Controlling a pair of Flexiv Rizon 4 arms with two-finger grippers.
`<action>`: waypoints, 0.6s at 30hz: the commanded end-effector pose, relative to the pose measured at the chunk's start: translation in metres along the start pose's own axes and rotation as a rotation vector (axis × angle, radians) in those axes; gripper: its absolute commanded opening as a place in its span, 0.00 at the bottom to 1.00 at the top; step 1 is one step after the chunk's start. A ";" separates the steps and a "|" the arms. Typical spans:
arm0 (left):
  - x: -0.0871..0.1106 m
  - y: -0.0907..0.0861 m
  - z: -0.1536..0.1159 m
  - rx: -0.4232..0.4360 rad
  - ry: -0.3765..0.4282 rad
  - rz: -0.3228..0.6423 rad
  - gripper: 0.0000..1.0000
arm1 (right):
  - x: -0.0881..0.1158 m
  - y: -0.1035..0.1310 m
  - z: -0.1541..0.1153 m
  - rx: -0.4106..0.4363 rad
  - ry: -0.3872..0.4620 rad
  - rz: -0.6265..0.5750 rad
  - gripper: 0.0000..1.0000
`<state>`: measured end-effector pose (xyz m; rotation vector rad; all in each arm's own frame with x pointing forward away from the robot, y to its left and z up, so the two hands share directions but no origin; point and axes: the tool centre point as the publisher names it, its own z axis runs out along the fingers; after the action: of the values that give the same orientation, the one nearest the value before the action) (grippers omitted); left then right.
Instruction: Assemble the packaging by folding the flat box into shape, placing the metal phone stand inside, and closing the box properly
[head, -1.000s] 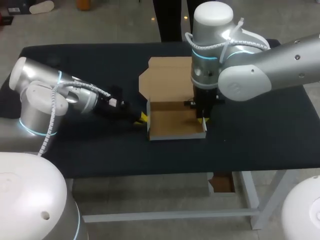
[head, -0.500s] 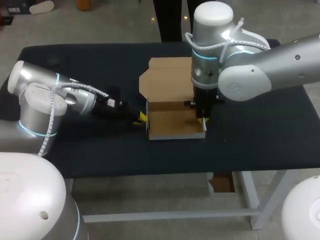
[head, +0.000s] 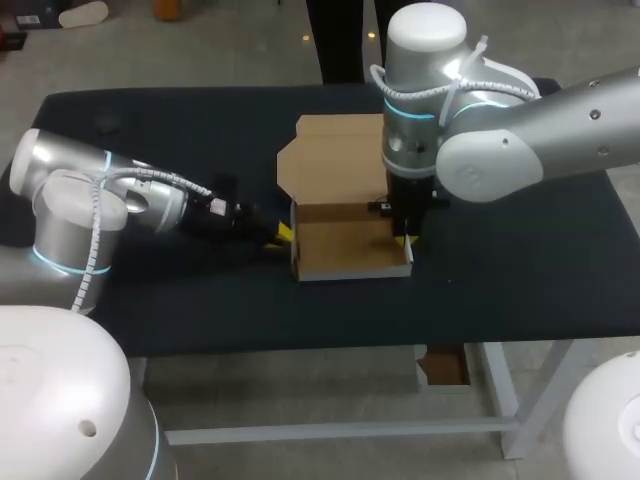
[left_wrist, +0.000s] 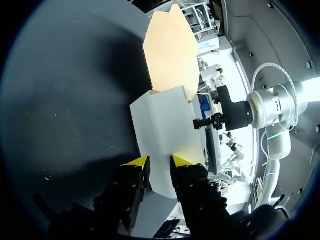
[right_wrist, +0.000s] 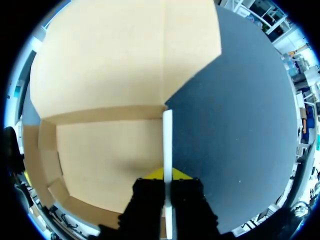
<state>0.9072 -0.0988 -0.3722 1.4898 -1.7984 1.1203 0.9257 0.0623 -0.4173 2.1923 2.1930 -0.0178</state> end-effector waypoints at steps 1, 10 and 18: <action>0.004 0.000 0.002 -0.012 -0.002 0.006 0.32 | 0.001 0.001 -0.001 0.003 -0.002 0.000 0.00; 0.012 -0.002 0.012 -0.040 -0.053 0.000 0.35 | 0.001 0.001 -0.001 0.003 -0.002 0.000 0.00; 0.016 -0.005 0.016 -0.042 -0.147 -0.035 0.38 | 0.001 0.001 -0.001 0.003 -0.002 0.000 0.00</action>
<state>0.9101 -0.1163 -0.3697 1.5701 -1.8491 1.0091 0.9257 0.0621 -0.4173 2.1924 2.1926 -0.0180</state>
